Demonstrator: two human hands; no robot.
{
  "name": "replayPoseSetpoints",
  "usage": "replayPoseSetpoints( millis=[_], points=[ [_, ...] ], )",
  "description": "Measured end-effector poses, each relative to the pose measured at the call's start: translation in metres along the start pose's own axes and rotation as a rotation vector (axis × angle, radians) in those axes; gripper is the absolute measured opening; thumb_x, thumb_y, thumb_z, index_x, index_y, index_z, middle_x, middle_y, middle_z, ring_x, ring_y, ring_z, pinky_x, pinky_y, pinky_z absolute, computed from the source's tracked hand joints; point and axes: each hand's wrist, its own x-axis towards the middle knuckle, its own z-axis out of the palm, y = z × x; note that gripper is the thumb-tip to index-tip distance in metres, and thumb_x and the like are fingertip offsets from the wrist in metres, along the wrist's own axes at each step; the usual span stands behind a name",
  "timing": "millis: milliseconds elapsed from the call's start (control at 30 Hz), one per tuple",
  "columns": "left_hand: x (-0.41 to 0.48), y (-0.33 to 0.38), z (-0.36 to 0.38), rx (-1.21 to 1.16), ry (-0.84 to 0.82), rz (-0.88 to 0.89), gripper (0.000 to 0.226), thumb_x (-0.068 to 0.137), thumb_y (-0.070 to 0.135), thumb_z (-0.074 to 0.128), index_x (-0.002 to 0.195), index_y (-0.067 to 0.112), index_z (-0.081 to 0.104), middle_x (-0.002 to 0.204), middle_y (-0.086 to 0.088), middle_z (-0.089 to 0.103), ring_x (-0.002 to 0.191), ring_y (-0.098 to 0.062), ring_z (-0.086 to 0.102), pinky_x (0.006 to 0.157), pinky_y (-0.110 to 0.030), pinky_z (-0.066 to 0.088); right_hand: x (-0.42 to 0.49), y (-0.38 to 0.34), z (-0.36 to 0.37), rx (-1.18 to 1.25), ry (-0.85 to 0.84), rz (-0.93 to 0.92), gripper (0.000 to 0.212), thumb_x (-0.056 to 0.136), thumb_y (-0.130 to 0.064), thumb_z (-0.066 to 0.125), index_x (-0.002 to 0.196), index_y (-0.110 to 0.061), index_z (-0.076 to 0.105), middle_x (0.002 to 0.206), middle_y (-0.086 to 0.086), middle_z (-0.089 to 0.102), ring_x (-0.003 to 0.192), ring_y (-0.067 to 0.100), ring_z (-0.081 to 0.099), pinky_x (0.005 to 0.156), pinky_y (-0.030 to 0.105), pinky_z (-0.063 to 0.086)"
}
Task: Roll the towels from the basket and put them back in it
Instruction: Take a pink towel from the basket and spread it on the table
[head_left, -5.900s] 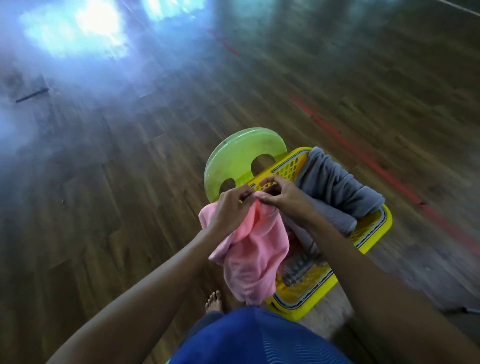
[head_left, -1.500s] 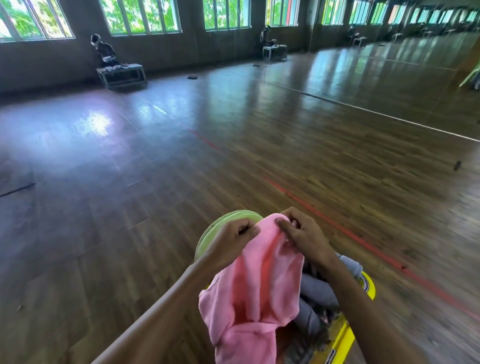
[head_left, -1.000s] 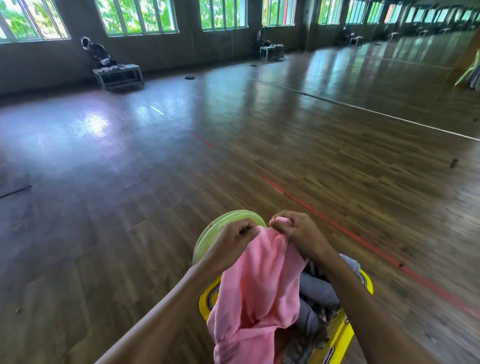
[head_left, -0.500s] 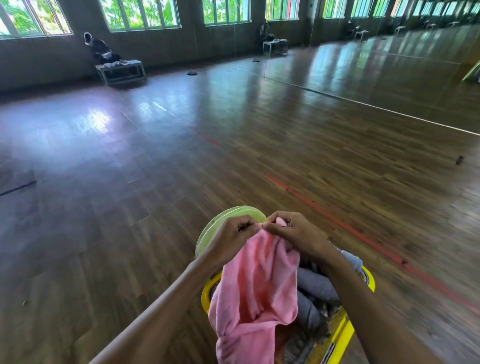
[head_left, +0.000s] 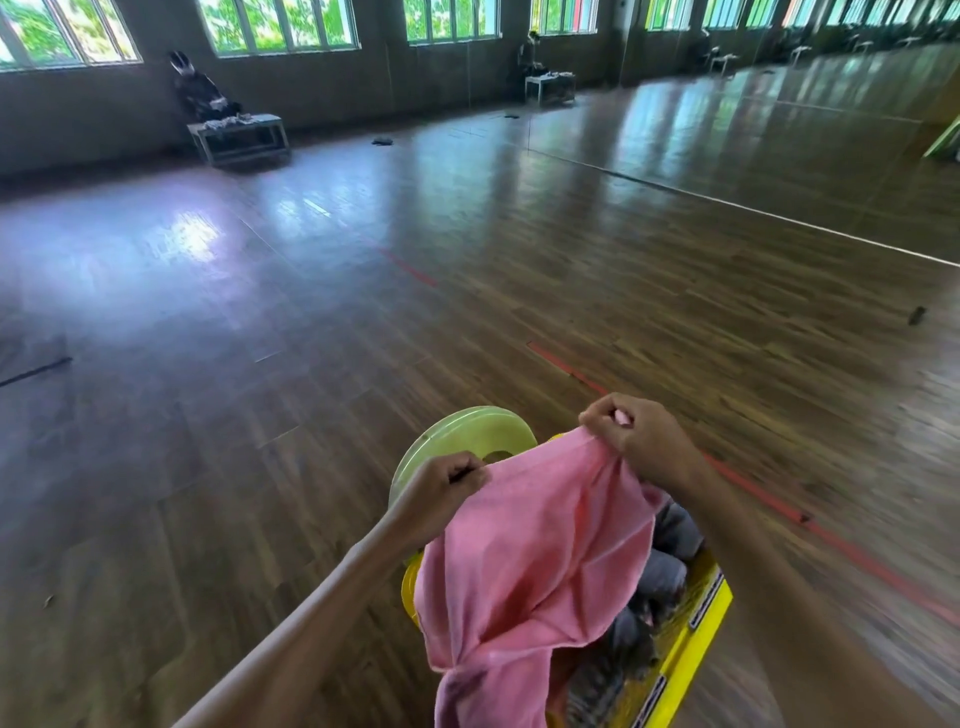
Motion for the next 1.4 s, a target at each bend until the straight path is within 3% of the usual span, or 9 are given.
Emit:
replayPoseSetpoints(
  millis=[100,200,400,567,733,900,1067,1233,1400],
  points=[
    [0.005,0.022,0.011,0.008,-0.013,0.088,0.020,0.094,0.017,0.062,0.077,0.006,0.063,0.063,0.009,0.041,0.060,-0.002,0.035,0.059,-0.022,0.030,-0.006,-0.011,0.019,-0.019,-0.191,-0.049,0.030,0.073,-0.058,0.071,0.091,-0.035,0.076,0.091,-0.016,0.074,0.090,0.000,0.067,0.083,0.024,0.051],
    [0.013,0.039,0.017,0.043,0.006,0.137,0.020,0.094,0.015,0.062,0.079,0.003,0.066,0.059,0.010,0.039,0.055,0.001,0.032,0.054,-0.016,0.027,-0.010,-0.021,0.030,0.075,-0.263,-0.077,0.017,0.083,-0.035,0.075,0.093,-0.023,0.078,0.087,-0.010,0.075,0.084,-0.001,0.067,0.078,0.020,0.050],
    [0.015,0.037,0.012,-0.072,-0.073,0.114,0.027,0.090,0.030,0.060,0.082,0.005,0.064,0.071,-0.001,0.049,0.069,-0.011,0.043,0.065,-0.032,0.035,-0.004,-0.018,0.027,0.063,-0.263,-0.132,0.007,0.089,-0.021,0.069,0.088,-0.014,0.072,0.093,0.004,0.070,0.088,0.013,0.063,0.084,0.034,0.049],
    [0.008,0.013,-0.003,-0.079,-0.119,0.059,0.023,0.088,0.034,0.060,0.070,0.019,0.063,0.069,0.001,0.044,0.068,-0.013,0.038,0.066,-0.032,0.031,-0.001,-0.005,0.010,-0.014,-0.161,-0.142,0.015,0.094,-0.019,0.062,0.083,-0.029,0.062,0.100,0.000,0.061,0.092,0.001,0.055,0.084,0.013,0.039],
    [0.000,-0.002,-0.015,-0.048,-0.045,0.037,0.024,0.084,0.042,0.060,0.062,0.033,0.059,0.065,0.009,0.037,0.066,-0.010,0.033,0.063,-0.032,0.029,-0.001,0.011,-0.006,0.050,-0.132,-0.056,0.015,0.094,-0.019,0.061,0.081,-0.026,0.065,0.086,-0.011,0.067,0.077,-0.005,0.058,0.078,0.025,0.043],
    [0.020,0.031,0.001,0.026,-0.082,0.146,0.027,0.090,0.030,0.061,0.074,0.009,0.063,0.065,0.005,0.044,0.064,-0.008,0.038,0.061,-0.031,0.032,-0.006,-0.010,0.022,0.067,-0.265,-0.124,0.018,0.090,-0.032,0.067,0.106,-0.027,0.073,0.105,-0.011,0.072,0.101,0.003,0.064,0.089,0.023,0.049],
    [0.026,0.038,0.003,-0.010,-0.105,0.157,0.027,0.091,0.024,0.061,0.077,0.001,0.063,0.068,0.003,0.048,0.068,-0.007,0.041,0.065,-0.029,0.035,-0.006,-0.007,0.027,0.082,-0.229,-0.097,0.014,0.083,-0.028,0.072,0.086,-0.014,0.075,0.085,0.008,0.073,0.077,0.007,0.061,0.079,0.044,0.052],
    [0.017,0.008,-0.015,-0.017,-0.145,0.021,0.030,0.081,0.044,0.065,0.074,0.015,0.066,0.067,0.003,0.052,0.069,-0.013,0.044,0.068,-0.035,0.036,-0.014,0.003,0.003,0.194,-0.079,-0.046,0.011,0.090,-0.016,0.067,0.082,-0.019,0.074,0.081,-0.003,0.072,0.074,0.003,0.059,0.073,0.025,0.049],
    [-0.006,-0.007,-0.024,0.062,-0.242,-0.001,0.031,0.086,0.034,0.065,0.069,0.009,0.063,0.065,-0.002,0.043,0.067,-0.014,0.038,0.064,-0.033,0.031,-0.046,-0.001,-0.005,0.205,-0.040,-0.068,0.011,0.091,-0.011,0.065,0.084,-0.012,0.074,0.078,-0.007,0.069,0.071,0.000,0.057,0.070,0.019,0.046]
  ],
)
